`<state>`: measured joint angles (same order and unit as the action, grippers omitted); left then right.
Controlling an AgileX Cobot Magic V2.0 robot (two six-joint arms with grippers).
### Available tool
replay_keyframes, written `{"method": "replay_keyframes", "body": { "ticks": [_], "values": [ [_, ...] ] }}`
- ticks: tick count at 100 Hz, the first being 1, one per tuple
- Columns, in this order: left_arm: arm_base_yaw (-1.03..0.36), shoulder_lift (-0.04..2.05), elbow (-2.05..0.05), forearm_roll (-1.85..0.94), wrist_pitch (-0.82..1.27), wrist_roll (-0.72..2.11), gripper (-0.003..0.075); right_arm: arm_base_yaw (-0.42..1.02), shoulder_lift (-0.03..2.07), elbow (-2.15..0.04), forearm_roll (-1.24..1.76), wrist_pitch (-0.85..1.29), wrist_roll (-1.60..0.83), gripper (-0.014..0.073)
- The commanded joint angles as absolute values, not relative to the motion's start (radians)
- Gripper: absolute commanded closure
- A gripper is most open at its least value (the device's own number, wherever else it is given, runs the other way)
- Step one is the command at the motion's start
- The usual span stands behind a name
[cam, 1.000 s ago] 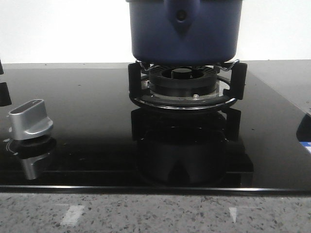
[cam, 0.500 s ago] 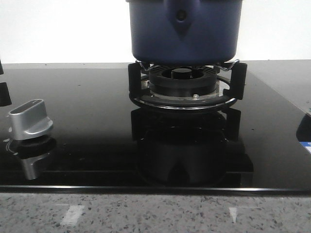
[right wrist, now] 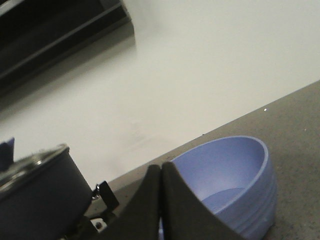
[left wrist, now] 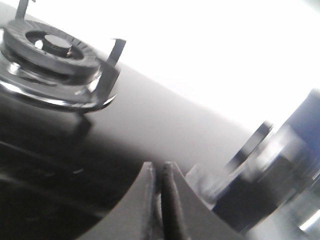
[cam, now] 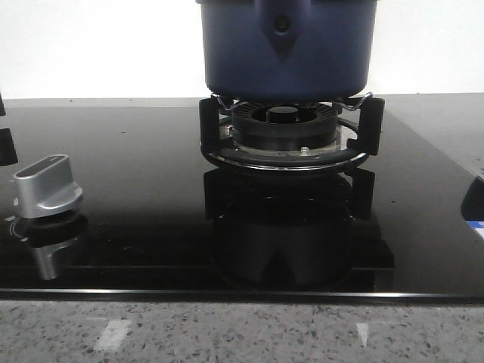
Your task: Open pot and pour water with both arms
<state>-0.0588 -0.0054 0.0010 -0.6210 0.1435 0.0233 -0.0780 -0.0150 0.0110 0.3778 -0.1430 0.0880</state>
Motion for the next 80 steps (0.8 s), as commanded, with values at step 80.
{"method": "replay_keyframes", "body": {
  "ticks": [80],
  "values": [
    [-0.066,0.148,-0.380,-0.924,0.399,0.660,0.0739,-0.084,0.165,-0.482,0.540,0.553,-0.260,0.0662]
  ]
}}
